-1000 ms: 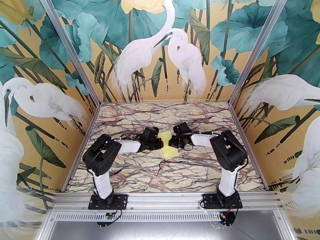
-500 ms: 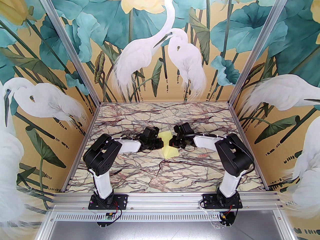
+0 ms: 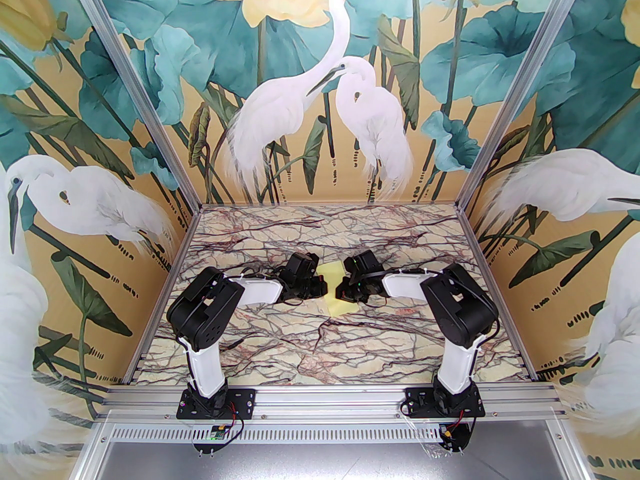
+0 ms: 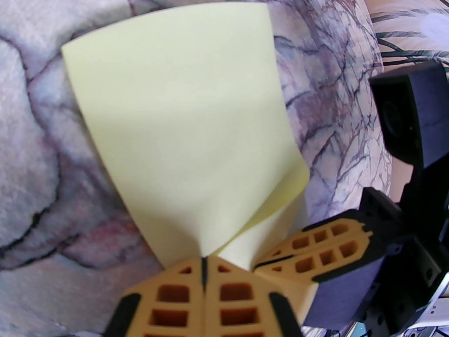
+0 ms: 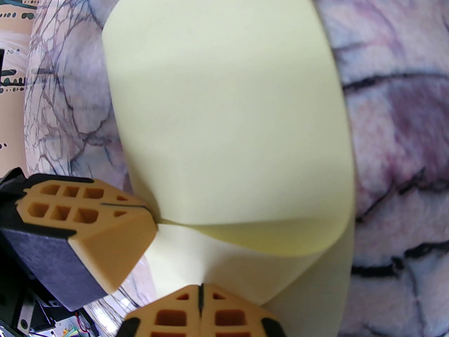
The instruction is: Fold a paper plane with a square sheet of paper (fold left side to right side)
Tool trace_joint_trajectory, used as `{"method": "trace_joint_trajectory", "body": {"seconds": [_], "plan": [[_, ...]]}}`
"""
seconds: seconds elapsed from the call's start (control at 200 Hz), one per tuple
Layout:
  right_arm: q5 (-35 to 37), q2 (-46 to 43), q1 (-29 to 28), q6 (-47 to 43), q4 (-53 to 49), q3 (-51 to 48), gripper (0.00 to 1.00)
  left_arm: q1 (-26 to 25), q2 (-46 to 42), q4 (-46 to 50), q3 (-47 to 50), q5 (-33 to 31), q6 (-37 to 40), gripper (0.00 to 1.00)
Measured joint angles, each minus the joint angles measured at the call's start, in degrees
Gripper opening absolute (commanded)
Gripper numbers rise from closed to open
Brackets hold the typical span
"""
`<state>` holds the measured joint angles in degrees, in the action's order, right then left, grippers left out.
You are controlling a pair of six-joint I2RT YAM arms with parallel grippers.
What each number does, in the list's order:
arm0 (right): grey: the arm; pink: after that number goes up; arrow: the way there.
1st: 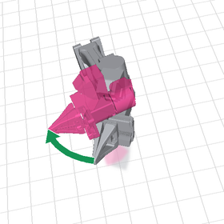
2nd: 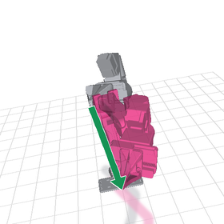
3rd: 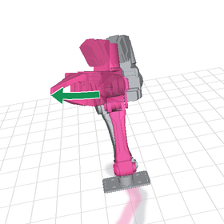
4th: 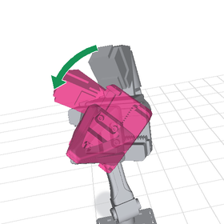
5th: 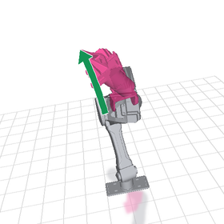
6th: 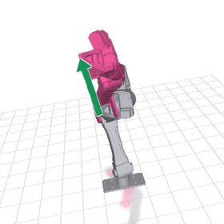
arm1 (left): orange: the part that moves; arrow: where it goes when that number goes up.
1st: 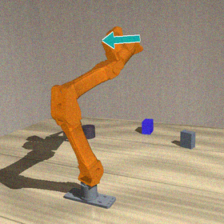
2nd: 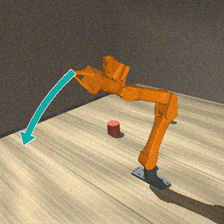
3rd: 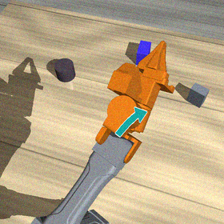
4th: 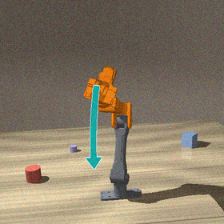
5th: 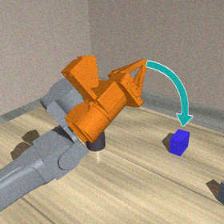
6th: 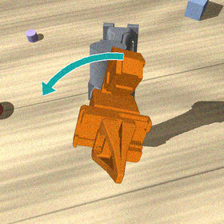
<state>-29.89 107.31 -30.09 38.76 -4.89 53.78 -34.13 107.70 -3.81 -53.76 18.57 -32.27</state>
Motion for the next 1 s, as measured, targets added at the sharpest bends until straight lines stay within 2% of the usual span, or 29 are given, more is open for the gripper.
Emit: {"method": "trace_joint_trajectory", "body": {"seconds": [0.075, 0.225, 0.44, 0.66, 1.0], "plan": [[-0.2, 0.0, 0.0, 0.1, 1.1, -0.5, 0.00, 0.0, -0.1, 0.8, -0.3, 0.0, -0.1, 0.23], [-0.3, -0.1, 0.0, 0.2, 2.7, -1.2, 0.00, -0.2, -4.7, 4.3, 0.0, -1.1, -0.1, 0.28], [-0.4, -0.2, 0.0, 0.2, 3.5, -1.7, 0.00, -1.6, -12.8, 0.8, 3.0, 0.2, -4.7, 0.14], [-0.4, -0.2, 0.0, 0.4, 3.5, -1.7, 0.00, -6.8, -9.4, -3.6, 6.1, 2.4, -9.7, 0.08], [0.0, -0.3, 0.6, 0.4, 3.7, -1.8, 0.00, -7.0, -7.7, -7.0, 6.6, 3.2, -12.0, 0.04]]}}
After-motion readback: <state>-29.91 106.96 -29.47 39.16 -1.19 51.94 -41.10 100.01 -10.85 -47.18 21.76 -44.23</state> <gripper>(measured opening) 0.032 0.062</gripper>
